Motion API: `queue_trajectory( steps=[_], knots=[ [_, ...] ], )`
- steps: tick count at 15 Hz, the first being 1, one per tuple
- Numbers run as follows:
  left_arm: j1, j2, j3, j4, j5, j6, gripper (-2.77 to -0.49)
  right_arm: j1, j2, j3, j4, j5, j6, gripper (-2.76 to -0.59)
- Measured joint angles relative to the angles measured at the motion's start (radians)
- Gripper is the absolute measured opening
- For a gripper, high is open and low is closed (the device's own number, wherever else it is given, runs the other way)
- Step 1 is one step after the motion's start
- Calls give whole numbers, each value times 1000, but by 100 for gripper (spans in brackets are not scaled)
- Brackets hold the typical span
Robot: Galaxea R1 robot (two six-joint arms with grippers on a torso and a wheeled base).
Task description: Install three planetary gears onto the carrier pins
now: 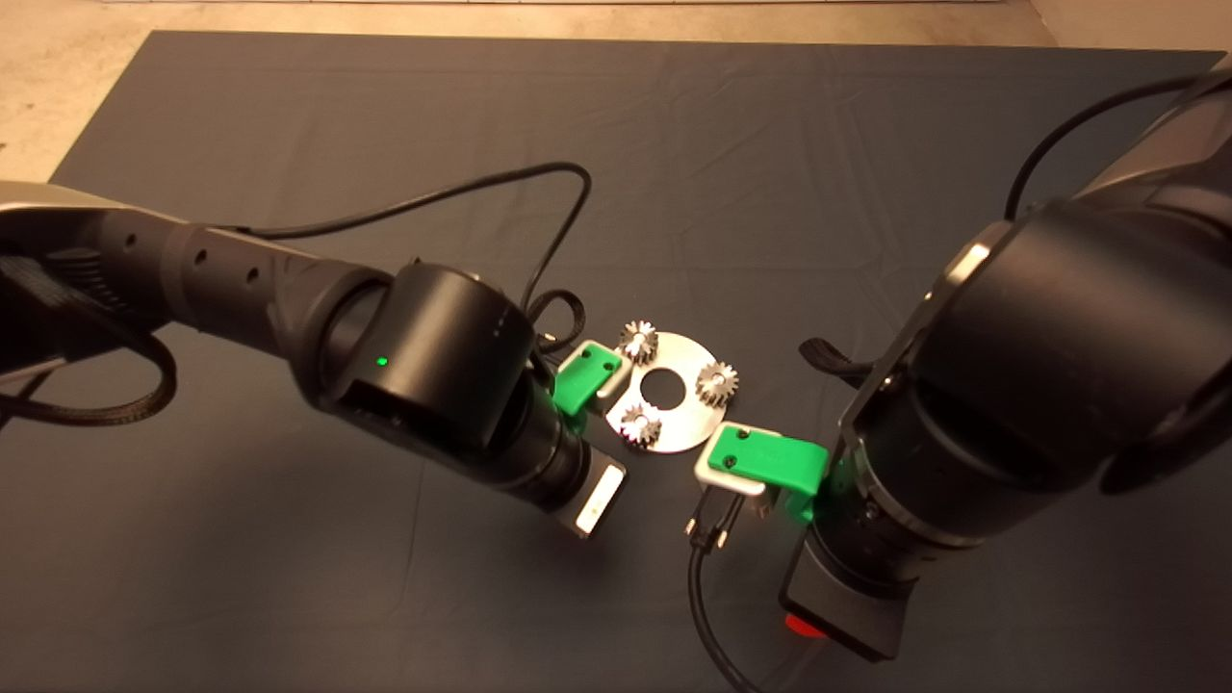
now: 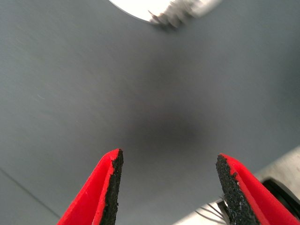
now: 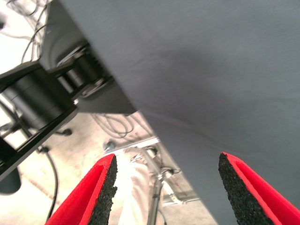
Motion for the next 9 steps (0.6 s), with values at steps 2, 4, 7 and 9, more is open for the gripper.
queue_trajectory(
  steps=[2,4,7,9],
  knots=[
    [0,-18,38,-6,2,-23,-193,-30,13,3,0,-1,3,-176],
    [0,-32,76,-9,4,-42,-193,-71,19,20,0,0,11,-176],
    [0,-34,134,-10,3,-60,-193,-107,28,37,0,-1,22,-176],
    [0,-51,203,-26,3,-64,-193,-111,36,40,0,-1,26,-176]
  ],
)
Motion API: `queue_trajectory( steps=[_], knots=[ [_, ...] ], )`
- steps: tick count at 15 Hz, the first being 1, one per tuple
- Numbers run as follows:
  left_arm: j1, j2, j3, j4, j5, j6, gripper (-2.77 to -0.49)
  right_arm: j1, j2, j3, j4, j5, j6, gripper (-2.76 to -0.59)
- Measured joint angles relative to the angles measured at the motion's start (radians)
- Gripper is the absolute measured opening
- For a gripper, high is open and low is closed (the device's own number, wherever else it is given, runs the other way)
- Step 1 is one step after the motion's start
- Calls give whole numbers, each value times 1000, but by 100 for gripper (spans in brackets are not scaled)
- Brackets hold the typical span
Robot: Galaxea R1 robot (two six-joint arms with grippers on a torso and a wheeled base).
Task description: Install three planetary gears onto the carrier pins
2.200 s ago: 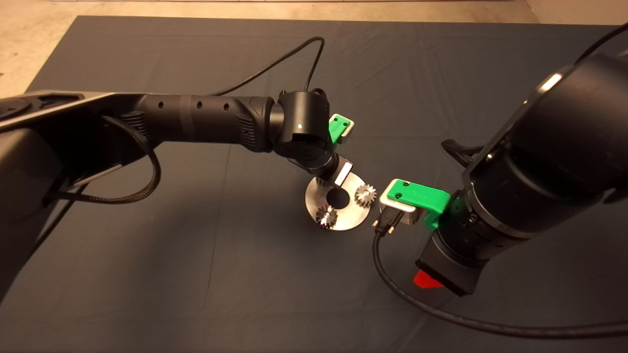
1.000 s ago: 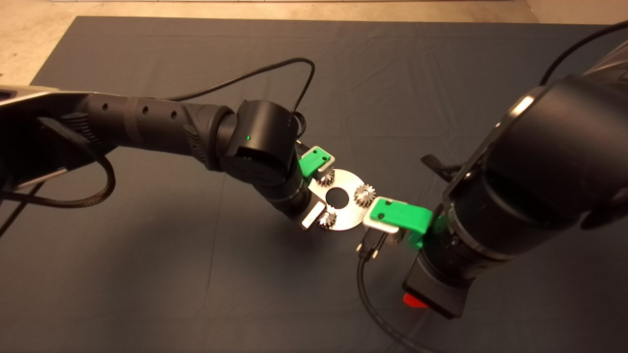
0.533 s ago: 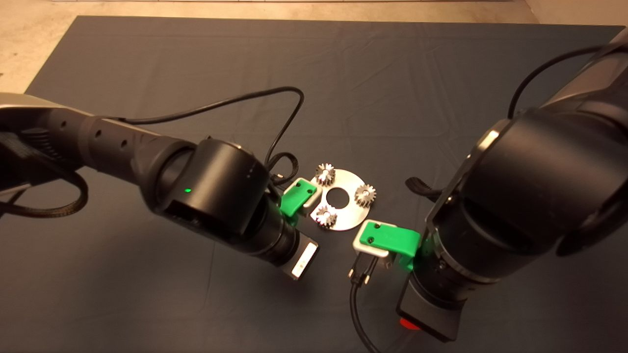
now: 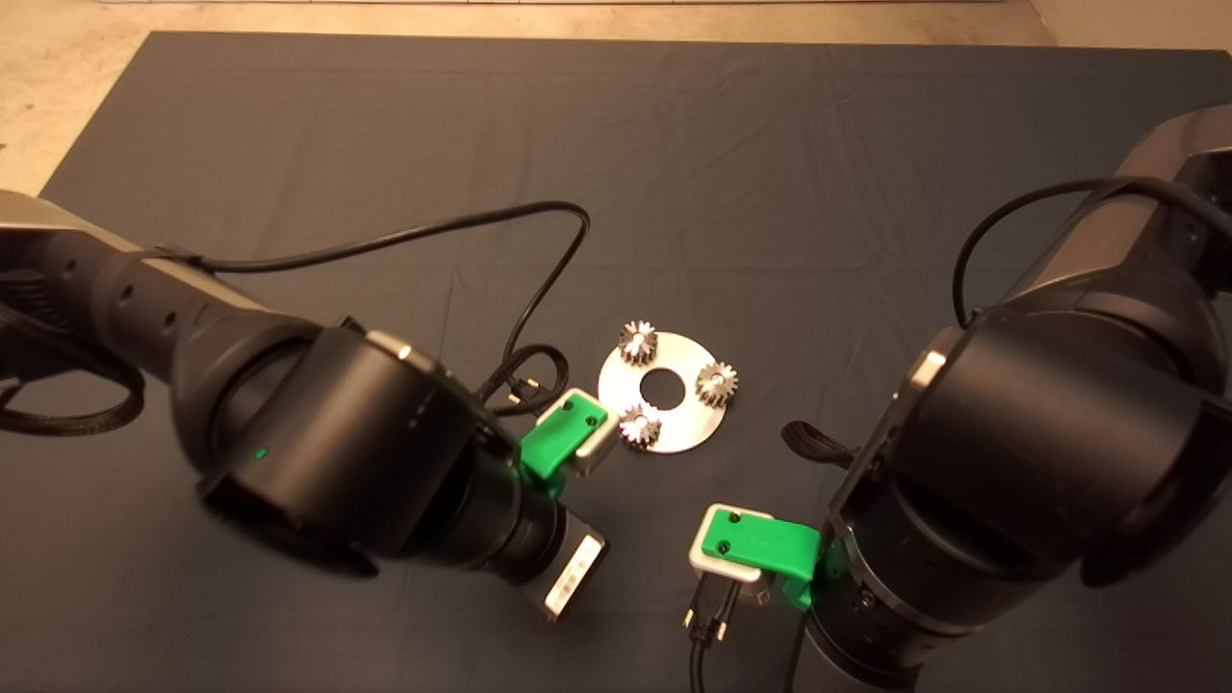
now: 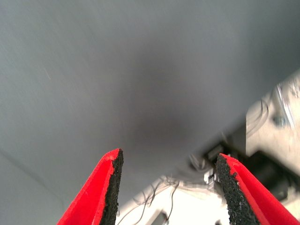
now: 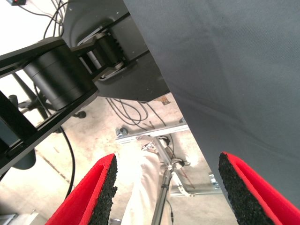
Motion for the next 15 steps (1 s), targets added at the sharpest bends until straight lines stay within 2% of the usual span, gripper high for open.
queue_trajectory(
  steps=[2,4,10,15],
  knots=[
    [0,-14,37,-36,1,-2,-193,-9,16,1,0,-2,2,-176],
    [-6,-7,43,-48,1,-3,-193,-11,40,1,0,0,3,-176],
    [-6,6,47,-63,1,-2,-193,-13,65,3,-2,-1,4,-176],
    [-9,6,47,-69,1,-1,-193,-13,70,9,-14,-2,30,-176]
  ],
)
